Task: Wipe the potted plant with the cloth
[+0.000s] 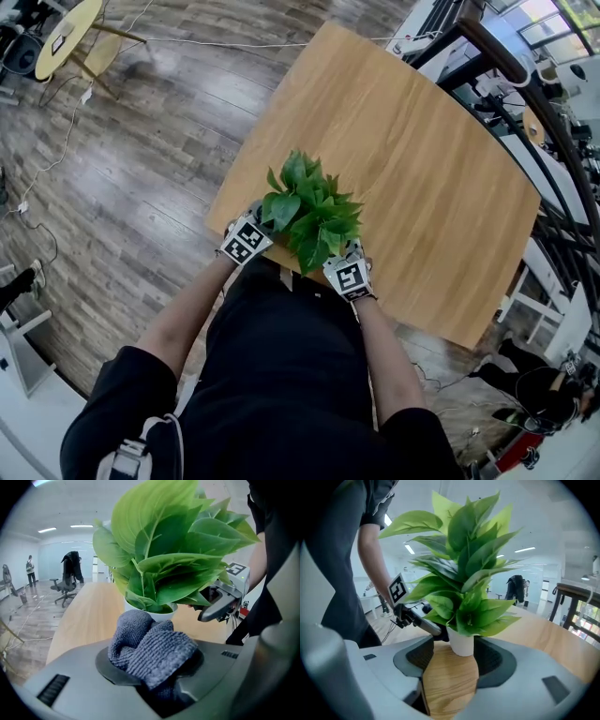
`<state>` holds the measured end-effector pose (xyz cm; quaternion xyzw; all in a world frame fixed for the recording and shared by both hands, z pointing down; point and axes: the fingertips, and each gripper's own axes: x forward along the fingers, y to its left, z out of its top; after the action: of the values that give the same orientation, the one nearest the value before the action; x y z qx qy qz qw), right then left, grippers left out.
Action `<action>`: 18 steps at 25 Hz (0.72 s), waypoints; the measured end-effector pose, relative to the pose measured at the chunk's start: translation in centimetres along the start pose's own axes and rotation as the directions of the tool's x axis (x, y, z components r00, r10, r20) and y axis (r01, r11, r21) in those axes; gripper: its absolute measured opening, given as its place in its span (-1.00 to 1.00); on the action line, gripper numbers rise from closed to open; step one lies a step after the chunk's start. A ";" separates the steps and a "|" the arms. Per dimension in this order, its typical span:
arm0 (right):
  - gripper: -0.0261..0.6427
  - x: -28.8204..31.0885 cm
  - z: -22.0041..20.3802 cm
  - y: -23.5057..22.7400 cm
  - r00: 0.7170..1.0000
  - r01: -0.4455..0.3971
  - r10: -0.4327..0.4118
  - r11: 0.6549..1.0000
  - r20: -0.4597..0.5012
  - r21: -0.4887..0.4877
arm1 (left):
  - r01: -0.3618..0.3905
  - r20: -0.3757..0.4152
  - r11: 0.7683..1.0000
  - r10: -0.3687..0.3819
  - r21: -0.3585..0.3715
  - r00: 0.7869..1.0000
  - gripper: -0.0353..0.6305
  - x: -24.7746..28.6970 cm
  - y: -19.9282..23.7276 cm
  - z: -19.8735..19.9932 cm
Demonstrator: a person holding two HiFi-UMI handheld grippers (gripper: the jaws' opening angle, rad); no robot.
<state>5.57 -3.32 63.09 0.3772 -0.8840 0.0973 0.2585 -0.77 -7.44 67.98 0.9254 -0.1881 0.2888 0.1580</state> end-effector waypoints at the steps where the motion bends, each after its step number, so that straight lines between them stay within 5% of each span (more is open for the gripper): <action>1: -0.17 -0.1 -0.1 -0.9 1.000 0.026 -0.026 0.999 0.012 0.020 | 0.001 0.000 1.000 -0.001 0.001 1.000 -0.42 0.1 0.0 0.0; 9: -0.17 1.3 1.6 -1.2 0.999 -0.035 0.036 0.997 0.009 -0.065 | 0.015 -0.010 1.000 -0.015 0.027 1.000 -0.42 0.2 -0.2 0.2; 18: -0.17 1.7 1.8 -2.1 0.999 0.038 -0.038 0.999 0.026 0.020 | 0.077 -0.012 0.996 -0.076 0.053 0.997 -0.42 0.1 -2.2 -0.2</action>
<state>5.41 -6.48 62.46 0.3976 -0.8791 0.0958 0.2448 0.23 -5.47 67.79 0.9343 -0.1441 0.2920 0.1453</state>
